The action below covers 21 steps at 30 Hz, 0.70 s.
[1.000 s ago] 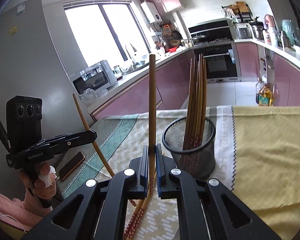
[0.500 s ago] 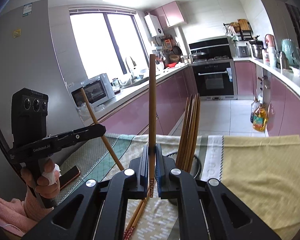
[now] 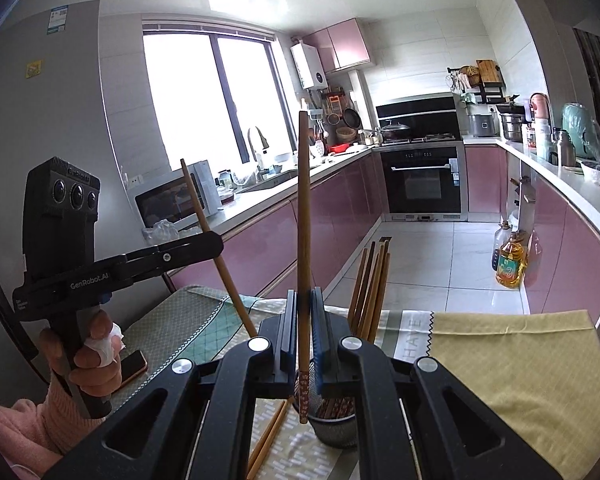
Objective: Organize utensils
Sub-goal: 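Lift both held chopsticks upright over the black mesh cup, then lower the chopsticks into the mesh cup and open both grippers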
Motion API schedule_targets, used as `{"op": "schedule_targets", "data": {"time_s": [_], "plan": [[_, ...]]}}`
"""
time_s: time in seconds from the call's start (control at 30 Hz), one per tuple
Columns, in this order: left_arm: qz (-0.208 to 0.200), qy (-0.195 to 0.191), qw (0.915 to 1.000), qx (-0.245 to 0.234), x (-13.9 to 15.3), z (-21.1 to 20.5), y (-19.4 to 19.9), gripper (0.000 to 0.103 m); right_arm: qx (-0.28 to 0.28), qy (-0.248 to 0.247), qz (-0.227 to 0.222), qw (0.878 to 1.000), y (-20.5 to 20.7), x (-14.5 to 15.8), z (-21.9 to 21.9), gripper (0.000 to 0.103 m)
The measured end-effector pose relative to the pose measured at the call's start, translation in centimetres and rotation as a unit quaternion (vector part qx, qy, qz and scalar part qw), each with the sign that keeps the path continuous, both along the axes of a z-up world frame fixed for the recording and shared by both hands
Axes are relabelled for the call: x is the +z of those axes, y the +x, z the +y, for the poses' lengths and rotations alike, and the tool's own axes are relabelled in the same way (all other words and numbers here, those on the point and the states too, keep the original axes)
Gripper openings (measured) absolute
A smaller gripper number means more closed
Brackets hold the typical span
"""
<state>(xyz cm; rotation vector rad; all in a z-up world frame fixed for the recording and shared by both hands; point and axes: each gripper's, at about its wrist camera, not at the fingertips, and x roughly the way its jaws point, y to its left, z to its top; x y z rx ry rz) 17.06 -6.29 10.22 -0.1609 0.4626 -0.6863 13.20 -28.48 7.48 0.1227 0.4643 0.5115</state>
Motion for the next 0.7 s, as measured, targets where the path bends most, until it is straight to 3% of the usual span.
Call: {"op": "schedule_targets", "data": {"time_s": [0.23,0.7], "plan": [[0.000,0.032,0.9995,0.005,-0.9,-1.7,0.5,0.007,-0.008,-0.006,0.007,1.000,1.4,-0.8,0.4,0.006],[0.049,0.127,0.9905,-0.021,-5.5,-4.3,3.2,0.007,-0.003,-0.025,0.105,0.994,4.9,-6.0,1.5,0.006]]}}
